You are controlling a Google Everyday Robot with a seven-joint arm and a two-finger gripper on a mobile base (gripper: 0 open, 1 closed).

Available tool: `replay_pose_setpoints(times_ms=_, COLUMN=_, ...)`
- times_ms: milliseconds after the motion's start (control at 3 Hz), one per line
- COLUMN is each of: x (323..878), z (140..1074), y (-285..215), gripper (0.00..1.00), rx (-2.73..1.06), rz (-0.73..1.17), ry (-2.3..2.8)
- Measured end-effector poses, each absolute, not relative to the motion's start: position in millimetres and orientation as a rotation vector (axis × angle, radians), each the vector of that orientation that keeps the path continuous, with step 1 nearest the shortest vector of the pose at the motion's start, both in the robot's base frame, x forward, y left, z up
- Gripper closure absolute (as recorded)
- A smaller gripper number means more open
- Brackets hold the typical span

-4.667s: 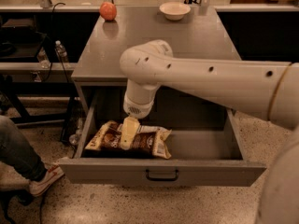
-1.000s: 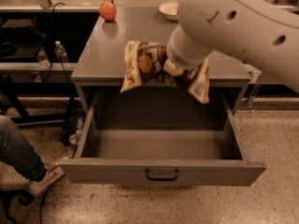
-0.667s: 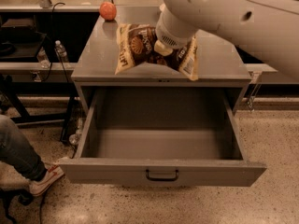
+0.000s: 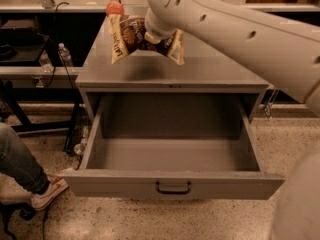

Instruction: Pick brown chip bag from top drawer and place on counter

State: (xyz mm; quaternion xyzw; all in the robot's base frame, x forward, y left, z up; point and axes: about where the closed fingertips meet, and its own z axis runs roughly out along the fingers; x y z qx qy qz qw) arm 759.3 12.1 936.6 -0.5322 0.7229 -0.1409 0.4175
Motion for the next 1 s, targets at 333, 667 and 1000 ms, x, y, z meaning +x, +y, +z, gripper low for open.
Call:
replay_pose_setpoints(times_ms=333, x=804, z=922, y=35, gripper=1.00, rx=-1.326, rz=-0.334, ry=1.763)
replay_pose_setpoints(times_ms=667, x=845, z=903, y=60, gripper=0.73, rx=-1.319, rz=-0.269, ry=1.766)
replay_pose_setpoints(times_ms=1000, x=859, z=895, y=70, gripper=0.51, rx=-1.322, rz=-0.240, ry=1.781)
